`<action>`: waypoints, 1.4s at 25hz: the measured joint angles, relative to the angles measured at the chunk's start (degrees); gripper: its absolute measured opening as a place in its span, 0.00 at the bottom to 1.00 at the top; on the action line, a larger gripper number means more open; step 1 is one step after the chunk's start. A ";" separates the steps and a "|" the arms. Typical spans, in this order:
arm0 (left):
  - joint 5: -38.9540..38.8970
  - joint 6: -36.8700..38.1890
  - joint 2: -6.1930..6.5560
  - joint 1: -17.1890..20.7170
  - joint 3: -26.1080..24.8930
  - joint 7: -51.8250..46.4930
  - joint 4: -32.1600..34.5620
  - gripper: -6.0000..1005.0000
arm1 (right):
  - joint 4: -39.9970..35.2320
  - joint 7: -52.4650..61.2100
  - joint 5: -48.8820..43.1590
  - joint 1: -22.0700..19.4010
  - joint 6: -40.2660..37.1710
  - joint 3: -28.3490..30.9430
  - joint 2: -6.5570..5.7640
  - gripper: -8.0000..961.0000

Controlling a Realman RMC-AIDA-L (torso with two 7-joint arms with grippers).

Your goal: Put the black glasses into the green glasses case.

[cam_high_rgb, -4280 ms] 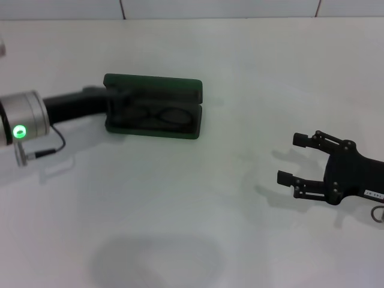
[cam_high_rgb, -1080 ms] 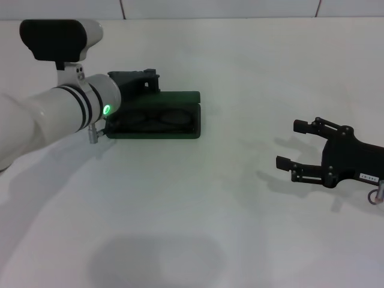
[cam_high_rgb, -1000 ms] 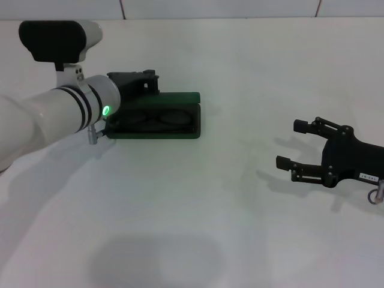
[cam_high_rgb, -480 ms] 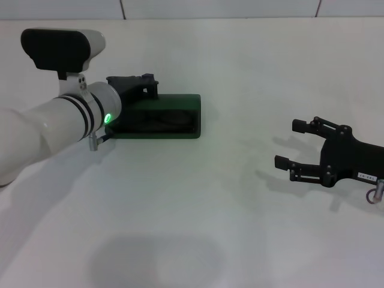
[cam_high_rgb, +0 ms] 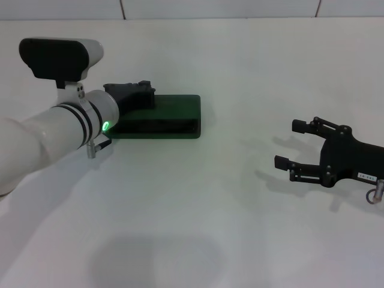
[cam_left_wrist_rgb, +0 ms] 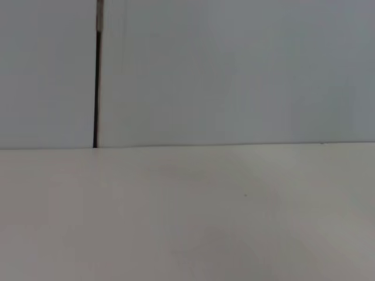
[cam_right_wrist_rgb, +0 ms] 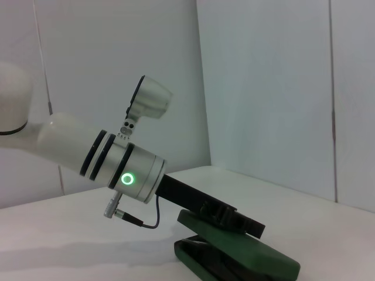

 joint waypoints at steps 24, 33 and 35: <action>-9.13 29.72 0.89 -2.44 -16.54 4.43 7.51 0.01 | 0.03 0.18 -0.02 -0.07 -0.20 -0.28 -0.17 0.92; -27.90 69.08 3.27 -9.92 -47.12 47.54 -23.21 0.01 | 0.03 0.04 -0.05 -0.19 -0.51 -0.22 -0.11 0.92; -28.39 69.15 2.18 -6.51 -48.01 61.21 -22.71 0.01 | 0.02 -0.05 0.11 -0.45 -0.56 -0.02 -0.09 0.92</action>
